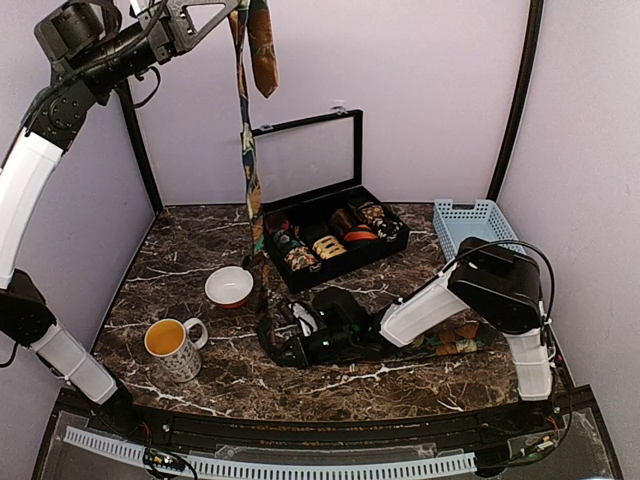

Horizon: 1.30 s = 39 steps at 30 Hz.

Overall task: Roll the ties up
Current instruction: Adjust the tie at the center of the board.

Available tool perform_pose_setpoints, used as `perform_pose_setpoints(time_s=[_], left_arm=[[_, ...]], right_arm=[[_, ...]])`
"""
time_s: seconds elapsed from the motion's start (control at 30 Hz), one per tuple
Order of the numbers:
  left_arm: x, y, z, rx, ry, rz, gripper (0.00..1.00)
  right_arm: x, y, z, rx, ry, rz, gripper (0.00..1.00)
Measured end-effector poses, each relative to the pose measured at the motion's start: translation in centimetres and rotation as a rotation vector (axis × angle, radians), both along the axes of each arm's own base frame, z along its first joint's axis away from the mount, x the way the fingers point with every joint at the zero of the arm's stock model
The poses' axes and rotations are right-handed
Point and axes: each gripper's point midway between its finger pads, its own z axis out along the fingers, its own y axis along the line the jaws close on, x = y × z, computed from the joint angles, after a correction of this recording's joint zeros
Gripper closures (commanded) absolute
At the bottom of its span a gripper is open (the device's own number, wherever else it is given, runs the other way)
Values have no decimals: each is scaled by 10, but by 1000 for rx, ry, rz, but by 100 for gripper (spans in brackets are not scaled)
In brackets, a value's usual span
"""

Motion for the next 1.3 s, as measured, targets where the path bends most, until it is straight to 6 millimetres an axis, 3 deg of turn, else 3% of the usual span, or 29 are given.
perform_pose_setpoints(time_s=[0.17, 0.33, 0.7, 0.8, 0.93, 1.03, 1.17, 1.3], left_arm=[[28, 26, 9, -38, 3, 142, 100], [77, 90, 24, -128, 26, 377, 100], [108, 181, 56, -335, 40, 555, 100], [114, 197, 65, -389, 30, 557, 100], [124, 192, 63, -423, 56, 473, 100], [135, 177, 46, -409, 110, 386, 100], [146, 119, 11, -286, 178, 259, 100], [129, 52, -32, -137, 239, 90, 100]], right_arm=[[1, -1, -1, 6, -47, -4, 100], [3, 1, -2, -2, -83, -11, 100], [7, 15, -1, -35, -135, -15, 100], [7, 24, -1, -45, -154, -12, 100], [6, 31, -1, -55, -169, -7, 100], [6, 31, -1, -61, -183, -1, 99], [4, 33, -1, -66, -213, 8, 85], [-3, 30, 4, -75, -247, 23, 66]])
